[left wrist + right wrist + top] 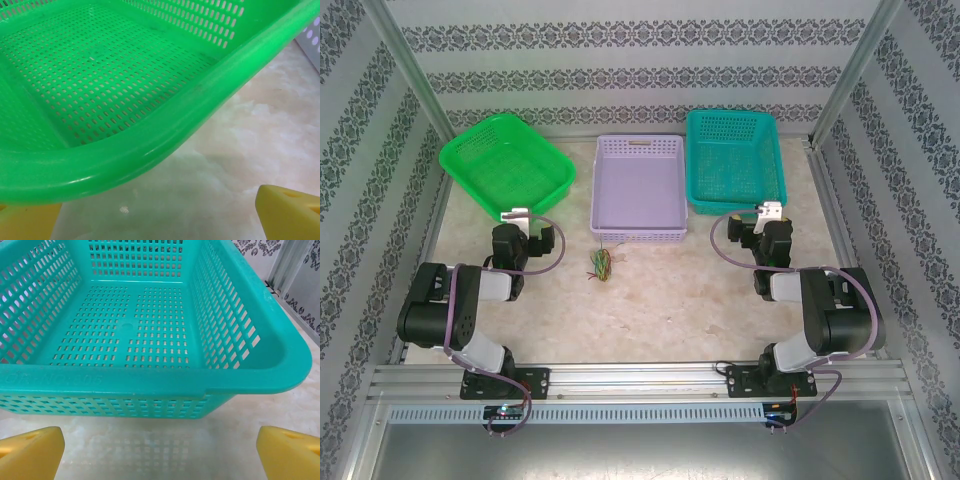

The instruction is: Untangle the cables

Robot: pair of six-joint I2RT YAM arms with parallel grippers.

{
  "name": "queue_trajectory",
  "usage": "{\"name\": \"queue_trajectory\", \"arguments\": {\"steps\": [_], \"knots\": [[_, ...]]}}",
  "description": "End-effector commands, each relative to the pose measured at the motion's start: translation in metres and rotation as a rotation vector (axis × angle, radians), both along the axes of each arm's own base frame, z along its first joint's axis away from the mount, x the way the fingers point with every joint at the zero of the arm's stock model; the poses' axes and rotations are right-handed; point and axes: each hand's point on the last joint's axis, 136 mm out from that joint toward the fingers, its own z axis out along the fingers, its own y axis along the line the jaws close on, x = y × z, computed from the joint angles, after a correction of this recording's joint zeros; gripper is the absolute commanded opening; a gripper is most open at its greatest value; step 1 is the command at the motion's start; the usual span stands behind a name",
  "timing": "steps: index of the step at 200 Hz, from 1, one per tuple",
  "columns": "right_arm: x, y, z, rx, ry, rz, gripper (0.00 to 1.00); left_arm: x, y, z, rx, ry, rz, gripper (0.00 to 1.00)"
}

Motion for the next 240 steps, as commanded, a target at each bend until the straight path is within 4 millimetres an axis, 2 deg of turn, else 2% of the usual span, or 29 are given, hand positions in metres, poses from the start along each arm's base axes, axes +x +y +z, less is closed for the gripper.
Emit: {"name": "queue_trajectory", "arguments": {"steps": [1,163,172,188,190,198,214,240], "knots": [[0.004,0.005,0.008,0.012,-0.028,0.016,0.98,0.007,0.004,0.011,0.013,-0.041,0.006,1.00],[0.000,0.004,0.012,0.014,-0.053,0.013,0.98,0.007,0.004,0.012,0.013,-0.044,0.007,1.00],[-0.002,0.003,0.018,0.010,-0.071,0.001,0.98,0.004,0.002,0.019,0.013,-0.071,-0.009,1.00],[-0.005,0.001,0.035,-0.005,-0.106,-0.021,0.98,-0.003,0.000,0.043,0.023,-0.072,0.007,1.00],[-0.011,0.001,0.029,-0.008,-0.089,-0.024,0.98,-0.004,0.002,0.045,0.019,-0.059,0.018,1.00],[-0.016,0.001,0.032,-0.018,-0.093,-0.032,0.98,-0.011,0.006,0.050,-0.028,-0.011,0.068,1.00],[-0.027,0.001,0.050,-0.041,-0.127,-0.052,0.98,-0.024,-0.009,0.065,-0.024,-0.030,0.031,1.00],[-0.042,0.002,0.091,-0.019,-0.216,-0.078,0.98,-0.047,-0.023,0.088,-0.043,-0.057,0.014,1.00]]}}
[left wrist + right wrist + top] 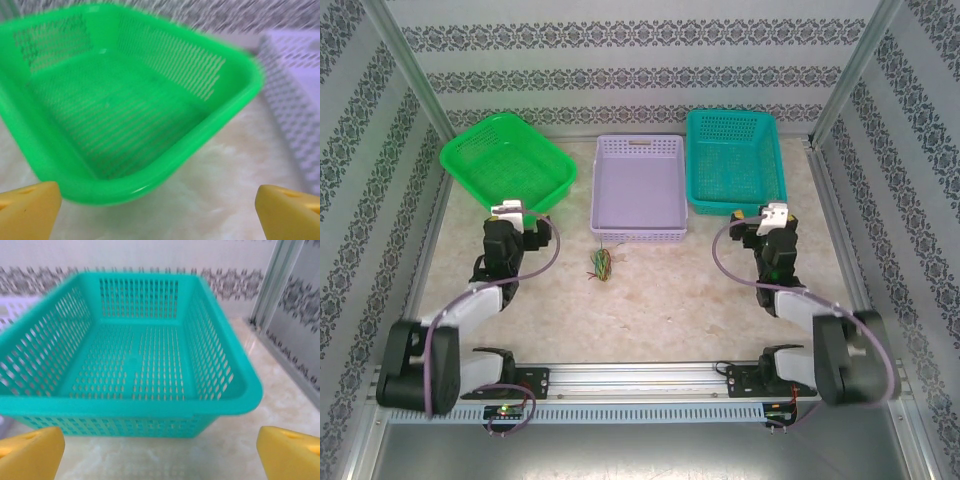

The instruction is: Untangle the cables

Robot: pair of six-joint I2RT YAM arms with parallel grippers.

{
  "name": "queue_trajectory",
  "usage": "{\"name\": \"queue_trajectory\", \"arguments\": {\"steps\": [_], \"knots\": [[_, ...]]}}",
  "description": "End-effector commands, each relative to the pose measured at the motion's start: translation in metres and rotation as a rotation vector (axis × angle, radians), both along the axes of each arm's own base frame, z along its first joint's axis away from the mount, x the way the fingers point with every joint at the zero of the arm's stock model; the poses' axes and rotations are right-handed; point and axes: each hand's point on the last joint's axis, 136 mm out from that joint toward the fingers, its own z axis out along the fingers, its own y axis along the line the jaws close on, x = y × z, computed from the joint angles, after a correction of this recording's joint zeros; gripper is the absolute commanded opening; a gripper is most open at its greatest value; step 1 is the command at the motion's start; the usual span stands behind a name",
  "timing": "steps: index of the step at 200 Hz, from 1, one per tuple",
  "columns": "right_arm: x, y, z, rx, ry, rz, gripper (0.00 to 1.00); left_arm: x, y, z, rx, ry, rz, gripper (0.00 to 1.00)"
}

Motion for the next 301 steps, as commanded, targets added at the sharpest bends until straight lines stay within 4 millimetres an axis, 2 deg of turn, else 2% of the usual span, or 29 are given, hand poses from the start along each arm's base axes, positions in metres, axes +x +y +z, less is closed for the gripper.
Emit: {"name": "queue_trajectory", "arguments": {"steps": [1,15,24,28,43,59,65,73,79,85,87,96,105,109,120,130,137,149,174,192,203,221,234,265,275,292,301], "knots": [[-0.015,-0.007,0.027,0.004,-0.055,-0.061,0.98,-0.023,-0.008,0.001,-0.032,0.067,0.008,1.00],[-0.022,-0.004,0.050,0.005,-0.085,-0.074,0.98,-0.035,-0.010,0.012,-0.046,0.056,0.014,1.00],[-0.029,-0.004,0.055,0.001,-0.084,-0.087,0.98,-0.043,-0.012,0.019,-0.050,0.045,0.011,1.00],[-0.030,-0.004,0.074,0.006,-0.119,-0.095,0.98,-0.046,-0.013,0.022,-0.052,0.041,0.009,1.00],[-0.043,0.001,0.104,-0.007,-0.160,-0.108,0.98,-0.054,-0.016,0.037,-0.069,0.012,0.000,1.00],[-0.056,0.012,0.152,-0.019,-0.202,-0.097,0.98,-0.059,-0.024,0.061,-0.068,-0.011,-0.033,1.00],[-0.062,0.012,0.173,0.021,-0.217,-0.116,0.98,-0.060,-0.027,0.072,-0.064,-0.013,-0.039,1.00],[-0.067,0.008,0.187,0.154,-0.199,-0.156,0.98,-0.060,-0.024,0.083,-0.104,0.004,0.011,1.00],[-0.073,0.008,0.181,0.269,-0.119,-0.167,0.98,-0.061,-0.016,0.089,-0.195,0.035,0.102,1.00],[-0.081,0.009,0.175,0.359,-0.039,-0.171,0.98,-0.068,-0.006,0.082,-0.265,0.116,0.209,1.00],[-0.084,0.008,0.172,0.388,-0.017,-0.181,0.98,-0.068,-0.005,0.087,-0.287,0.121,0.228,1.00],[-0.091,0.004,0.161,0.520,0.021,-0.230,0.98,-0.077,0.001,0.079,-0.312,0.234,0.307,1.00],[-0.086,0.018,0.151,0.591,0.058,-0.136,0.98,-0.088,0.010,0.070,-0.351,0.313,0.425,0.99],[-0.084,0.028,0.148,0.614,0.079,-0.076,0.98,-0.087,0.009,0.067,-0.355,0.337,0.425,0.99],[-0.080,0.046,0.134,0.659,0.166,0.010,0.95,-0.076,-0.014,0.061,-0.407,0.403,0.300,1.00],[-0.085,0.057,0.107,0.669,0.332,-0.024,0.85,-0.071,-0.035,0.057,-0.457,0.459,0.236,1.00],[-0.089,0.068,0.094,0.655,0.429,-0.023,0.80,-0.073,-0.048,0.049,-0.472,0.512,0.225,1.00],[-0.097,0.099,0.076,0.601,0.571,0.072,0.72,-0.079,-0.073,0.037,-0.451,0.597,0.179,0.97],[-0.118,0.153,0.042,0.525,0.764,0.225,0.70,-0.102,-0.111,0.007,-0.338,0.757,0.098,0.91],[-0.130,0.177,0.022,0.478,0.856,0.293,0.68,-0.115,-0.141,-0.024,-0.315,0.861,0.011,0.90],[-0.132,0.186,0.015,0.474,0.882,0.314,0.69,-0.118,-0.153,-0.042,-0.290,0.902,-0.033,0.89],[-0.129,0.194,0.011,0.488,0.900,0.338,0.72,-0.115,-0.151,-0.060,-0.212,0.922,-0.030,0.89],[-0.126,0.200,0.013,0.492,0.907,0.365,0.73,-0.106,-0.151,-0.063,-0.165,0.904,-0.040,0.90],[-0.121,0.210,0.014,0.492,0.934,0.384,0.73,-0.087,-0.167,-0.075,-0.107,0.908,-0.116,0.88],[-0.120,0.211,0.013,0.493,0.940,0.380,0.73,-0.082,-0.170,-0.080,-0.090,0.915,-0.125,0.86],[-0.121,0.211,0.011,0.499,0.948,0.377,0.73,-0.076,-0.184,-0.084,-0.103,0.922,-0.183,0.75],[-0.122,0.210,0.010,0.499,0.950,0.372,0.73,-0.074,-0.191,-0.086,-0.116,0.925,-0.203,0.74]]}}
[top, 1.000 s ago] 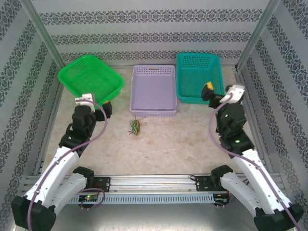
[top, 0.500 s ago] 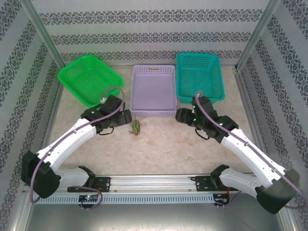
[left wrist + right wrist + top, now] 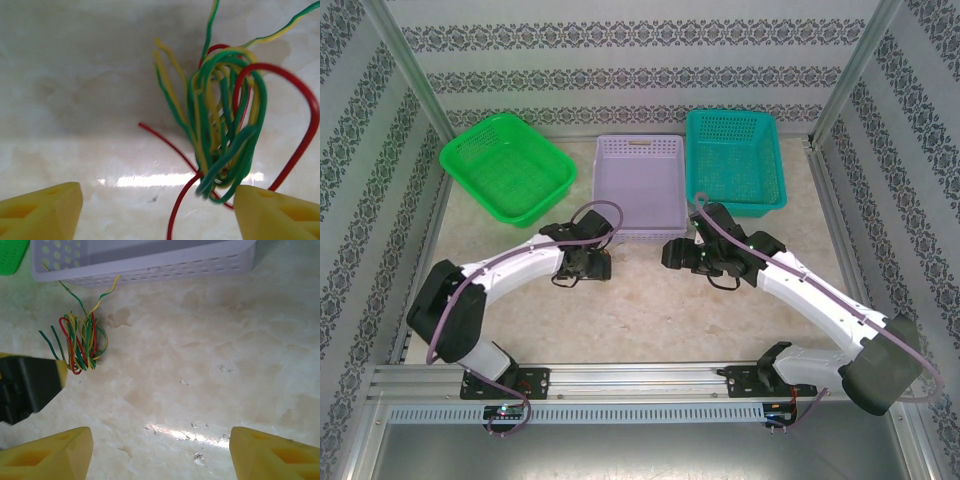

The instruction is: Untangle the cables

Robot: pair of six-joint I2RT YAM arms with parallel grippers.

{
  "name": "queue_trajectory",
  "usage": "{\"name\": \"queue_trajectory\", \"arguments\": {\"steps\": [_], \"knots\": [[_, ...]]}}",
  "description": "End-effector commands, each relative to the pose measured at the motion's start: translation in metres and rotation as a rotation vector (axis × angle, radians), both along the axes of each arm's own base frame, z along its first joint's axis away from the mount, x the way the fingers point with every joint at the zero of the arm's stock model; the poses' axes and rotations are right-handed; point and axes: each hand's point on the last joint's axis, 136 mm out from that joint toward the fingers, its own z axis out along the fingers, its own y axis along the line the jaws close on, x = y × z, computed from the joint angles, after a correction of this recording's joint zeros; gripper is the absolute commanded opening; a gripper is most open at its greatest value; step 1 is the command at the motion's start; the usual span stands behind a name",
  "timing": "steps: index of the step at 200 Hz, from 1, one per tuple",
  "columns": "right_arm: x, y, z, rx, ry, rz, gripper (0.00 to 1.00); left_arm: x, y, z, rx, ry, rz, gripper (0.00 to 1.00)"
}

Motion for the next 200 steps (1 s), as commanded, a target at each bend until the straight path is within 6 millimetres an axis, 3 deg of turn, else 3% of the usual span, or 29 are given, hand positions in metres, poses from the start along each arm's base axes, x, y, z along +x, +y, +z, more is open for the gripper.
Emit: {"name": "queue_trajectory", "arguments": {"steps": [1,47,61,72,99,120,149,175,187,200], "knots": [[0.001,0.004,0.010,0.031,-0.006,0.004,0.73,0.018,-0.025,0.007,-0.059,-0.051,-0.088,0.74],[0.001,-0.002,0.000,0.037,0.028,-0.023,0.72,0.024,-0.037,-0.004,-0.075,-0.039,-0.138,0.70],[0.003,-0.001,-0.001,0.045,0.036,-0.027,0.72,0.023,-0.040,-0.011,-0.071,-0.015,-0.166,0.57],[0.004,-0.001,-0.003,0.045,0.045,-0.027,0.72,0.021,-0.043,-0.012,-0.075,0.003,-0.193,0.41],[0.006,0.000,-0.005,0.038,0.059,-0.024,0.71,0.011,-0.044,0.002,-0.097,-0.014,-0.251,0.19],[0.005,-0.004,-0.009,0.027,0.064,-0.033,0.70,-0.010,-0.043,0.008,-0.133,0.041,-0.301,0.00],[0.006,-0.002,-0.021,0.053,0.112,-0.051,0.70,-0.047,-0.052,0.016,-0.245,0.151,-0.374,0.00],[0.017,0.013,-0.036,0.109,0.177,-0.065,0.62,-0.073,-0.063,0.027,-0.353,0.217,-0.428,0.00],[0.026,0.018,-0.043,0.107,0.195,-0.068,0.54,-0.082,-0.068,0.030,-0.377,0.235,-0.458,0.00],[0.040,0.024,-0.052,0.100,0.211,-0.070,0.38,-0.087,-0.066,0.029,-0.367,0.251,-0.473,0.00]]}}
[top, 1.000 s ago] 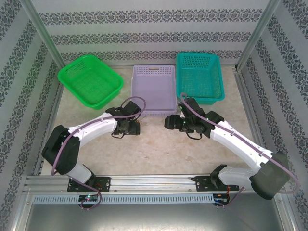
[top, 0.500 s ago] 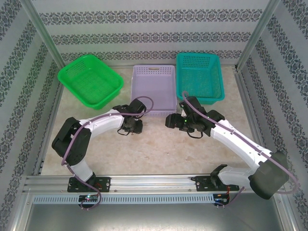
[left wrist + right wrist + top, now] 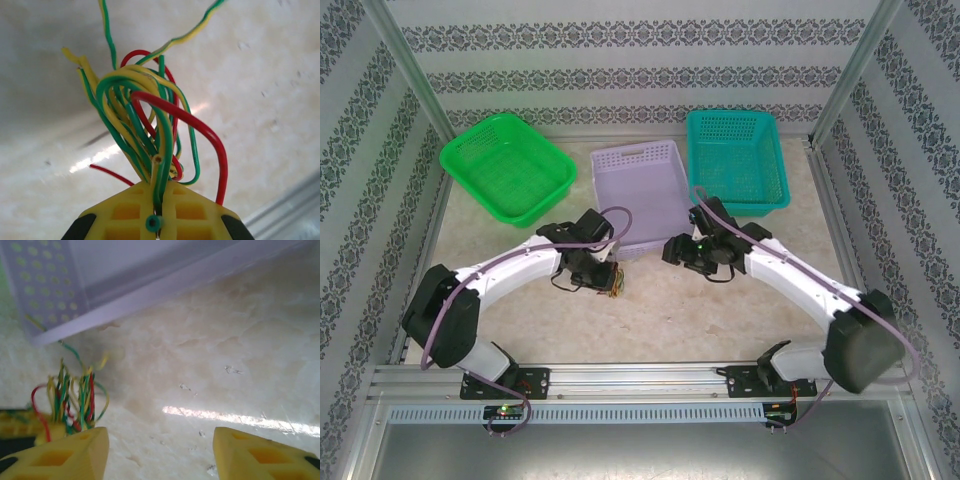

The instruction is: Untangle the cables

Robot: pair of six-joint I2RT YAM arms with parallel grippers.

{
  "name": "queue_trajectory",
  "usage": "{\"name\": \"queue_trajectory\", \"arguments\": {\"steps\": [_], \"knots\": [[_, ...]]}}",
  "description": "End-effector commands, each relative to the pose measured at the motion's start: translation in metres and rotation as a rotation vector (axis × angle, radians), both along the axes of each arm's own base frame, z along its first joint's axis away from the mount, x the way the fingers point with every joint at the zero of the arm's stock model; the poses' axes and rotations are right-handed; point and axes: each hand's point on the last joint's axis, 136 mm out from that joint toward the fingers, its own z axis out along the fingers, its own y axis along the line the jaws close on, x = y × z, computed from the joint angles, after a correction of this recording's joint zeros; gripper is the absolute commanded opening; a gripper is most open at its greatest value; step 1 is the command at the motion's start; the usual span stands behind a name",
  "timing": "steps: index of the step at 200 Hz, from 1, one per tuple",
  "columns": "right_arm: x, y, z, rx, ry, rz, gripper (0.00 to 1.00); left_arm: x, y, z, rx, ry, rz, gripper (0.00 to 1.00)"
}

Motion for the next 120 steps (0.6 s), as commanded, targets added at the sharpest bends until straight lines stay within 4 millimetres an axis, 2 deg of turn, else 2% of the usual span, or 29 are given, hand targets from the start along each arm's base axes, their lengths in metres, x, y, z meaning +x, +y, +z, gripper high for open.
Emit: {"name": "queue_trajectory", "arguments": {"steps": [1,16,34,55,76,97,120], "knots": [[0.020,0.017,-0.010,0.040,0.034,-0.005,0.37,-0.034,-0.007,0.006,-0.052,0.085,-0.109,0.00],[0.038,0.028,-0.015,0.041,0.051,0.005,0.19,-0.035,-0.003,0.002,-0.025,0.091,-0.110,0.00],[0.050,0.048,-0.023,0.078,0.099,0.013,0.09,-0.034,0.000,0.000,0.001,0.092,-0.106,0.00],[0.059,0.071,-0.024,0.133,0.116,-0.004,0.06,-0.026,0.003,0.000,0.026,0.056,-0.107,0.00],[0.065,0.095,-0.025,0.212,0.157,-0.043,0.05,-0.009,0.005,0.003,0.074,0.013,-0.124,0.00],[0.074,0.110,-0.027,0.269,0.181,-0.101,0.06,0.005,0.003,0.002,0.077,0.012,-0.131,0.00],[0.090,0.118,-0.028,0.291,0.191,-0.137,0.08,0.000,-0.003,0.005,0.042,0.043,-0.150,0.00]]}}
